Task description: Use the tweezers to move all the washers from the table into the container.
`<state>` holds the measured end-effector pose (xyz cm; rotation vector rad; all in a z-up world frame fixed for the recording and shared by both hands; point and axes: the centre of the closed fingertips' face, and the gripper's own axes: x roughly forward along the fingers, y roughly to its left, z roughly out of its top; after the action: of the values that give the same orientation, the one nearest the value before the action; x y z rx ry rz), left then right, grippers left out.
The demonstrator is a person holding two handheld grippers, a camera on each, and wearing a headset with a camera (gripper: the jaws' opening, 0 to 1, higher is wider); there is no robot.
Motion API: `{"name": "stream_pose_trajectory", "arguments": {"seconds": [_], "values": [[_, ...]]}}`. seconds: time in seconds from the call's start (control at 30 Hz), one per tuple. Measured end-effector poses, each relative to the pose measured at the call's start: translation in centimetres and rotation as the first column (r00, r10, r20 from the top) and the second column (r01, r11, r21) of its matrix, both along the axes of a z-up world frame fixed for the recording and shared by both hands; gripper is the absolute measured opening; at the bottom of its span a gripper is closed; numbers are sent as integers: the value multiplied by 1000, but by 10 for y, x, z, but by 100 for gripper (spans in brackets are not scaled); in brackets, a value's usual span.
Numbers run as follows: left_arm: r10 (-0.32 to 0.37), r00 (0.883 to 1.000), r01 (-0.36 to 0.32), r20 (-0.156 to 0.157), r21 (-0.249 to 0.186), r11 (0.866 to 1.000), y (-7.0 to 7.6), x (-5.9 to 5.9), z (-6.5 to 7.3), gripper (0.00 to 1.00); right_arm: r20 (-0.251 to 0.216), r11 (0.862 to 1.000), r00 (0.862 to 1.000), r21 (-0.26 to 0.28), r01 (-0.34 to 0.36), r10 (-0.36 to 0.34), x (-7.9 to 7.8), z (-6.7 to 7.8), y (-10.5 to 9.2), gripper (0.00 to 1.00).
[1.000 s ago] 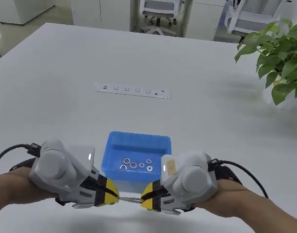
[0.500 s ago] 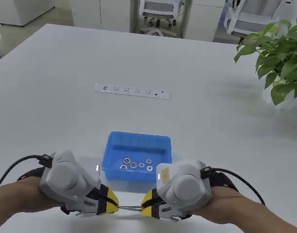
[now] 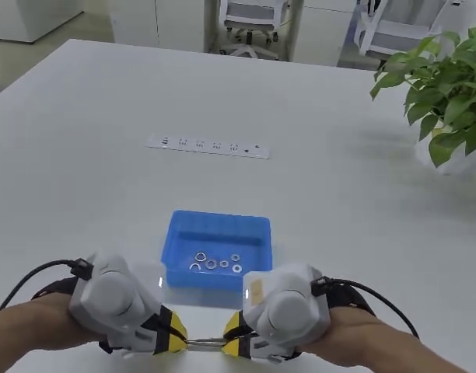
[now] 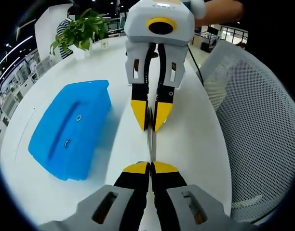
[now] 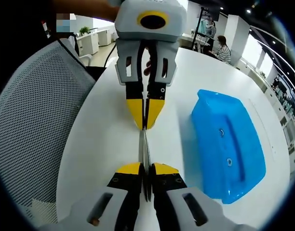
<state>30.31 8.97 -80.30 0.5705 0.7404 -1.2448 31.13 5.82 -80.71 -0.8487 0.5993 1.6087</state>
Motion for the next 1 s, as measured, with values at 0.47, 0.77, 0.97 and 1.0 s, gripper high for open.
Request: {"name": "stream_pose_trajectory", "arguments": {"seconds": [0.47, 0.77, 0.97, 1.0], "values": [[27, 1000, -27, -10, 0, 1000, 2, 2, -2, 6, 4, 1000, 1000, -4, 5, -5, 0, -1, 1, 11], [61, 998, -61, -27, 10, 998, 5, 3, -3, 8, 17, 1000, 1000, -8, -6, 6, 0, -1, 1, 12], [72, 997, -71, -23, 20, 997, 11, 4, -3, 11, 31, 1000, 1000, -1, -1, 1, 3, 0, 3, 19], [73, 997, -73, -22, 22, 997, 13, 3, -3, 11, 26, 1000, 1000, 0, 0, 0, 2, 0, 3, 20]]}}
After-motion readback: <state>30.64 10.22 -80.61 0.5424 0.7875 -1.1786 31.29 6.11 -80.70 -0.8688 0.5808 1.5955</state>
